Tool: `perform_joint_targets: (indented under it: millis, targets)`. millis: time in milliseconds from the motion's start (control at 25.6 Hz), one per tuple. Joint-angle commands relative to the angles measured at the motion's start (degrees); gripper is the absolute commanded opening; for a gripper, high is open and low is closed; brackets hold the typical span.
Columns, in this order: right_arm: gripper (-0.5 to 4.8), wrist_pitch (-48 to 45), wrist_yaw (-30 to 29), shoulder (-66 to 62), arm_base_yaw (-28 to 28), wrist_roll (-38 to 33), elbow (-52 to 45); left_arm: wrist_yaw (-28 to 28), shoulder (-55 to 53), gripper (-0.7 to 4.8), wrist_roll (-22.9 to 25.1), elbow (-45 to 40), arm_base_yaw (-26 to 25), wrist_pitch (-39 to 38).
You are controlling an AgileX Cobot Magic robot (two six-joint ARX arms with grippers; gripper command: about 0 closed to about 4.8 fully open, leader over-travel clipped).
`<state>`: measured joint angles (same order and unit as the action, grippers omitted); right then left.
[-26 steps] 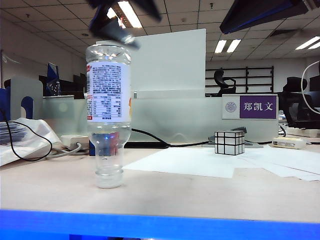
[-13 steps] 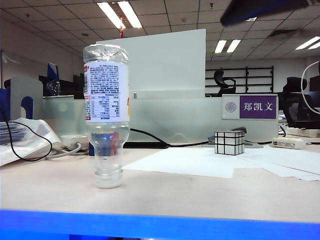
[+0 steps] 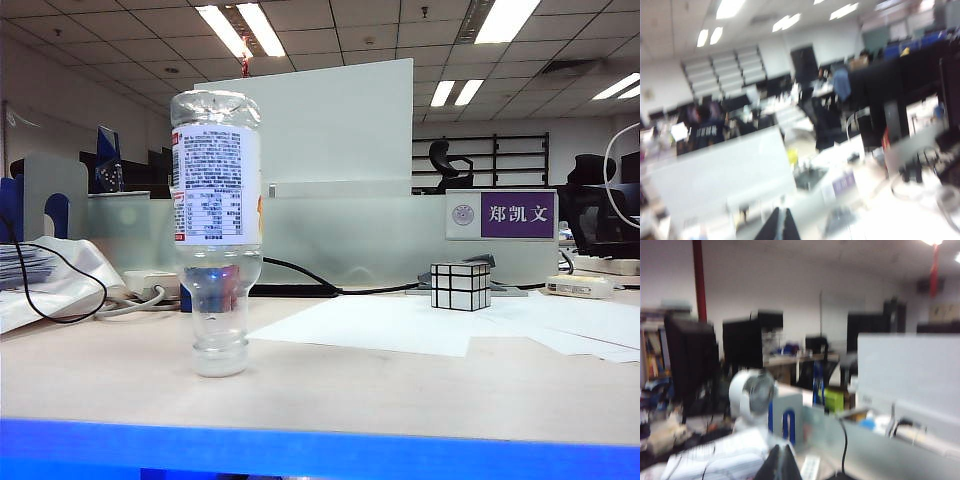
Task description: Flip the plastic bottle upside down.
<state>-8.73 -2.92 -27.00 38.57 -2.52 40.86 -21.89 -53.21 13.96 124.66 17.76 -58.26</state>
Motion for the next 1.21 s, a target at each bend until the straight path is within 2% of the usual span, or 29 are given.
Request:
perform_joint_targets:
  millis: [39, 117, 196, 274, 430, 469, 626, 743, 821, 939, 1134, 1213]
  targets:
    - [-0.08, -0.57, 5.35, 3.23, -0.83, -0.20, 0.22, 2.34, 6.82, -0.05, -1.31, -5.84, 0.02, -5.03]
    - [-0.08, 0.17, 6.03, 5.16, -1.20, -0.17, 0.20, 5.33, 12.09, -0.05, -3.28, -11.34, 0.02, -10.12]
    - [-0.08, 0.70, 7.93, 6.34, -1.20, 0.96, 0.17, 12.74, 17.73, -0.05, -6.64, -18.12, 0.02, -11.96]
    - [-0.08, 2.29, 7.91, 6.54, -1.16, 2.27, 0.17, 13.73, 22.69, -0.05, -7.43, -24.13, 0.02, -11.04]
    - [-0.08, 11.41, 7.93, 6.54, -1.16, 2.36, 0.15, 14.93, 37.68, -0.05, -13.94, -43.85, 0.02, -2.58]
    - [-0.08, 14.95, 7.93, 6.43, -1.18, 2.45, 0.09, 16.09, 42.84, -0.05, -15.54, -51.21, 0.02, -0.79]
    - [-0.08, 24.28, 7.98, 6.40, -1.11, 2.49, 0.04, 16.72, 53.05, -0.05, -18.93, -69.81, 0.13, 5.27]
    - [-0.08, 30.93, 7.58, 6.51, -0.96, 2.10, 0.02, 14.82, 52.39, -0.05, -19.15, -78.03, 0.09, 9.33]
    - [-0.08, 34.95, 6.86, 6.58, -1.05, 1.64, 0.02, 11.08, 52.68, -0.05, -19.32, -84.59, 0.11, 15.06]
    - [-0.08, 40.26, 6.86, 6.56, -1.03, 1.38, 0.02, 9.99, 52.65, -0.05, -21.14, -91.34, 0.09, 23.34]
    - [-0.08, 41.94, 6.86, 6.58, -1.05, 1.38, 0.02, 12.07, 52.65, -0.05, -22.99, -94.16, 0.09, 34.73]
    - [-0.08, 41.94, 6.86, 6.60, -1.03, 1.38, 0.02, 14.10, 52.65, -0.05, -22.75, -96.61, 0.09, 36.79]
